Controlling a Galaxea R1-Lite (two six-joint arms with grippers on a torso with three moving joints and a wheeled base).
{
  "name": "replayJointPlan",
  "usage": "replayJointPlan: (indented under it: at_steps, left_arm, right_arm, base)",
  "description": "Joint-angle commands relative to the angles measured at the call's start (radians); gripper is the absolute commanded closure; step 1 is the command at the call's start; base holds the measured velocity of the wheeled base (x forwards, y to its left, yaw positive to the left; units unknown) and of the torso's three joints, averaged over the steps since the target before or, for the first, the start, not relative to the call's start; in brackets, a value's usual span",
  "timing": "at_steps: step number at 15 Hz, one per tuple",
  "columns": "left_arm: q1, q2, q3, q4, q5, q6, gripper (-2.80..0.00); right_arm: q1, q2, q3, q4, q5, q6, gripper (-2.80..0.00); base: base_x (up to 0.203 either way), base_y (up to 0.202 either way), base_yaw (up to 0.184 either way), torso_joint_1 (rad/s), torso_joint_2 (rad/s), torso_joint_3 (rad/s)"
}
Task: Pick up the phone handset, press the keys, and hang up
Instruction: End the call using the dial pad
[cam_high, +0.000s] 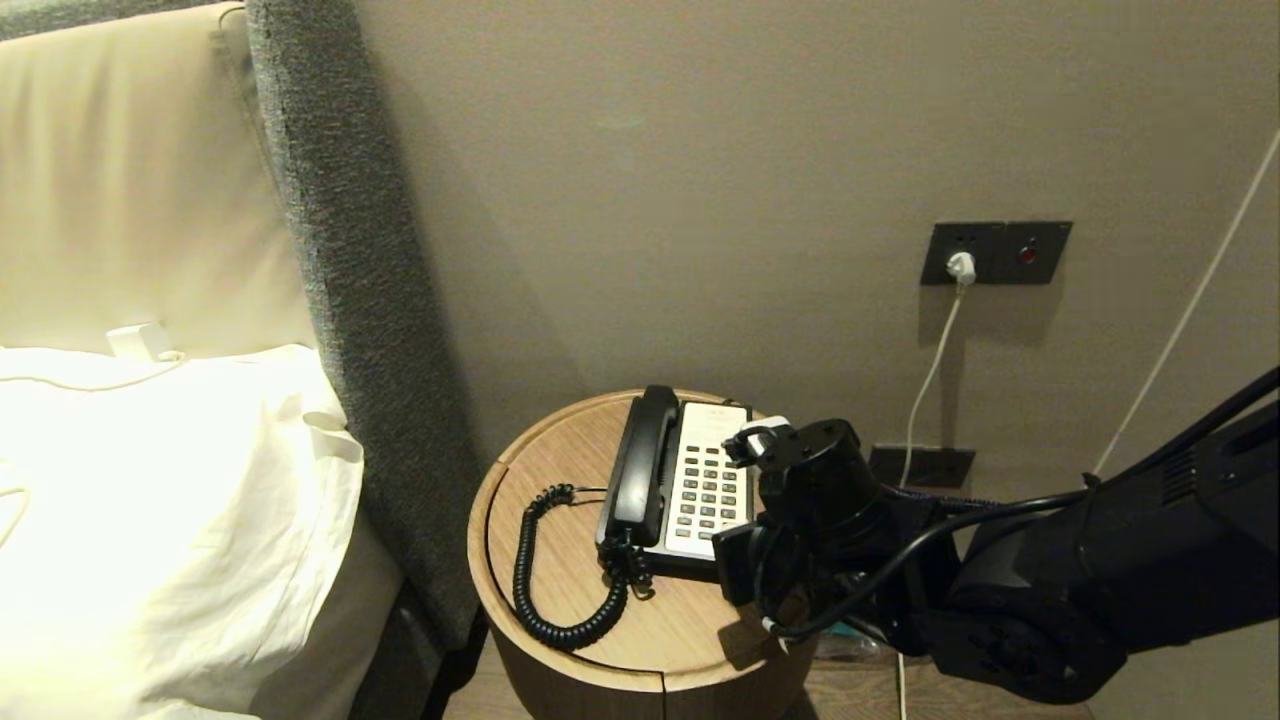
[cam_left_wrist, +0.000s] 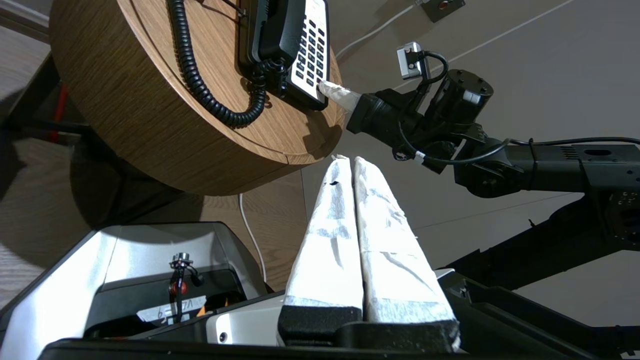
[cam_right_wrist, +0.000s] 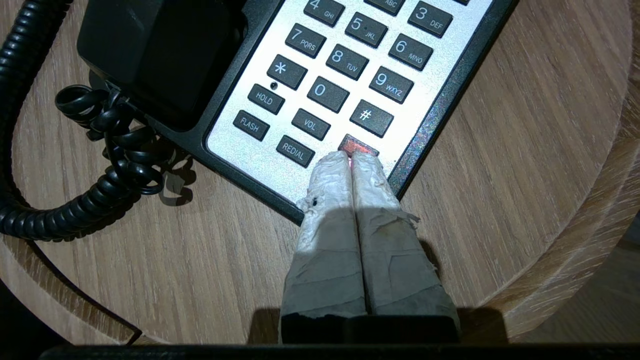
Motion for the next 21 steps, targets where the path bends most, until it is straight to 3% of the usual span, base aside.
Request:
replayJointPlan:
  at_steps: [1,11,19,21]
  left_arm:
    - [0.000,0.009,-0.003,0.000,-0.001,-0.005,0.00]
    - [0.000,0.007,-0.003,-0.009,-0.007,-0.007,0.00]
    - [0.001,-0.065,0.020,-0.005,-0.003,0.006,0.00]
    - [0.055,-0.058,0.008,-0.006,0.008,0.005,0.00]
  right_arm:
    - [-0.001,0.007,0.008,0.000,-0.002,0.001,0.00]
    - [0.001,-0.008,0.002,-0.002,-0.005,0.001,0.00]
    - [-0.002,-0.146,-0.001,0.004,-0.010,-0.001,0.00]
    - [-0.002,-0.165,-0.016,0.017,-0.014,-0.001,0.00]
  base:
    - [0.000,0.000,0.000,0.000,0.00,0.000]
    - [0.000,0.000,0.000,0.000,0.00,0.000]
    - [0.000,0.000,0.000,0.000,0.00,0.000]
    - [0.000,0.000,0.000,0.000,0.00,0.000]
